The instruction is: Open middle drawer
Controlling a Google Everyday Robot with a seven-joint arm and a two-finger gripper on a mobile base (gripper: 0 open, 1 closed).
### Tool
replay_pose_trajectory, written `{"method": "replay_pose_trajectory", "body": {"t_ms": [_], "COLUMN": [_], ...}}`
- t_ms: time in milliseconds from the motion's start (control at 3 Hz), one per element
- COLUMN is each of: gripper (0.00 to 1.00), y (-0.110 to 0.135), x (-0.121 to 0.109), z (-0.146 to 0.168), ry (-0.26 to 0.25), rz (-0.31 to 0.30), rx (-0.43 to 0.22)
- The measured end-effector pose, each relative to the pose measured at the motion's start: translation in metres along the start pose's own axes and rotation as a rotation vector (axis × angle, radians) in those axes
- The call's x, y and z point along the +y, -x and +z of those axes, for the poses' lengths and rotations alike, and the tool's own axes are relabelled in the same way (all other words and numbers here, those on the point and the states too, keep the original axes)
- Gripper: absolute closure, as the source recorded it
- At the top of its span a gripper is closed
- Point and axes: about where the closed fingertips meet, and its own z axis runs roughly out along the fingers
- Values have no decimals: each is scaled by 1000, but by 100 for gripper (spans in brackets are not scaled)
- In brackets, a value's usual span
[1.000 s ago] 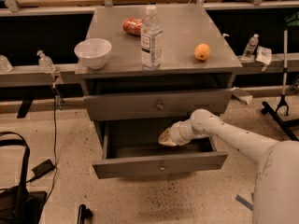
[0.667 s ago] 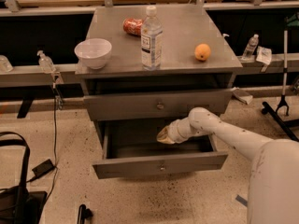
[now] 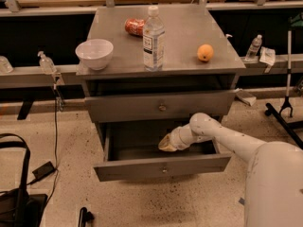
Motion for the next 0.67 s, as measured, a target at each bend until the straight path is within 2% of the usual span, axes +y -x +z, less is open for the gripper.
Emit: {"method": "replay_pose_trajectory", "body": {"t_ms": [333,667], "gripper": [100,100], "y": [-7,-12], "x": [27,48], "z": [3,-5], "ry": [60,90], "rz": [6,5], "rx": [18,37]}}
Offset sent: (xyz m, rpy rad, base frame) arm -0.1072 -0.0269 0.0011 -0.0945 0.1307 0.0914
